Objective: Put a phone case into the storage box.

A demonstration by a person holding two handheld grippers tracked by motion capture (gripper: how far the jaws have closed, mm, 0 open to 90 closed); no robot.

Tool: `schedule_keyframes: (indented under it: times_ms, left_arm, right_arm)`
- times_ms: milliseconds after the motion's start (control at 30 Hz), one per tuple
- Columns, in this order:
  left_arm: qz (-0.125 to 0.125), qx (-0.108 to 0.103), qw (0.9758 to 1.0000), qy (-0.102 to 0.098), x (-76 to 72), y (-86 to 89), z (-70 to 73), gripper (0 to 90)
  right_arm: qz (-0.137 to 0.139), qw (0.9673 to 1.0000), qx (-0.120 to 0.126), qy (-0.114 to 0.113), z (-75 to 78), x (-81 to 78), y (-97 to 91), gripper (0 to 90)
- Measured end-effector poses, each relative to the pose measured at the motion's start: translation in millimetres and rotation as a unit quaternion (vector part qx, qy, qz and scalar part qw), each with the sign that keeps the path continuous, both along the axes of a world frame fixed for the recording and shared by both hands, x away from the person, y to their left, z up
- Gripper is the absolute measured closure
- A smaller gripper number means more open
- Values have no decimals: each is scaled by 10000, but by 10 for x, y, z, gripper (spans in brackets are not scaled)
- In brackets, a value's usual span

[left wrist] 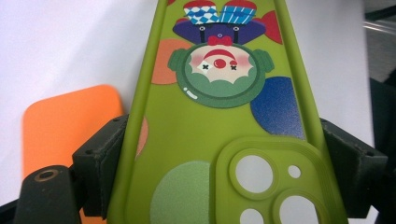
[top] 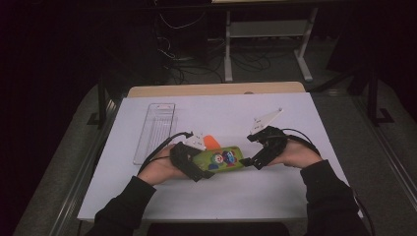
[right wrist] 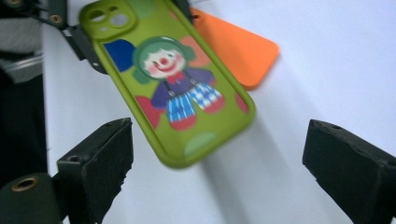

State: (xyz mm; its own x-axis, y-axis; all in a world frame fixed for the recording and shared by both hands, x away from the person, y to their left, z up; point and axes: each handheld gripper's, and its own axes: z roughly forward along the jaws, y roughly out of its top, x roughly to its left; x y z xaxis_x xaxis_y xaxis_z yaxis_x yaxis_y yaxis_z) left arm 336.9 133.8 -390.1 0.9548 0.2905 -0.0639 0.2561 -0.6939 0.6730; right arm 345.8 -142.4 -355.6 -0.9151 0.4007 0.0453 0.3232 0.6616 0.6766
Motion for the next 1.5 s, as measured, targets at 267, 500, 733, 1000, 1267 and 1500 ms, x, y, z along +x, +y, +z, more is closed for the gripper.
schedule_keyframes:
  times_ms: [267,500,733,1000,1267,1500]
  left_arm:
    - [667,-133,9976,154,65,83,30,150]
    - [965,-218,9950,147,62,76,55,150]
    - [1091,-178,9938,117,71,92,89,151]
    - [1220,-305,9920,100,77,97,98,150]
    - [1254,-369,9914,88,76,105,105,150]
    - [1230,-321,9919,59,86,121,114,150]
  right_arm:
    - [-933,9935,654,12,-90,-33,-162,73]
    - [-1520,9860,652,-190,-215,-106,-148,57]
    - [-1920,9775,853,-209,-327,-198,-167,54]
    - [-2195,9692,1100,-161,-473,-345,-142,62]
    - [-2253,9677,1052,-428,-532,-356,-93,65]
    - [-2283,9666,995,-604,-532,-365,-95,72]
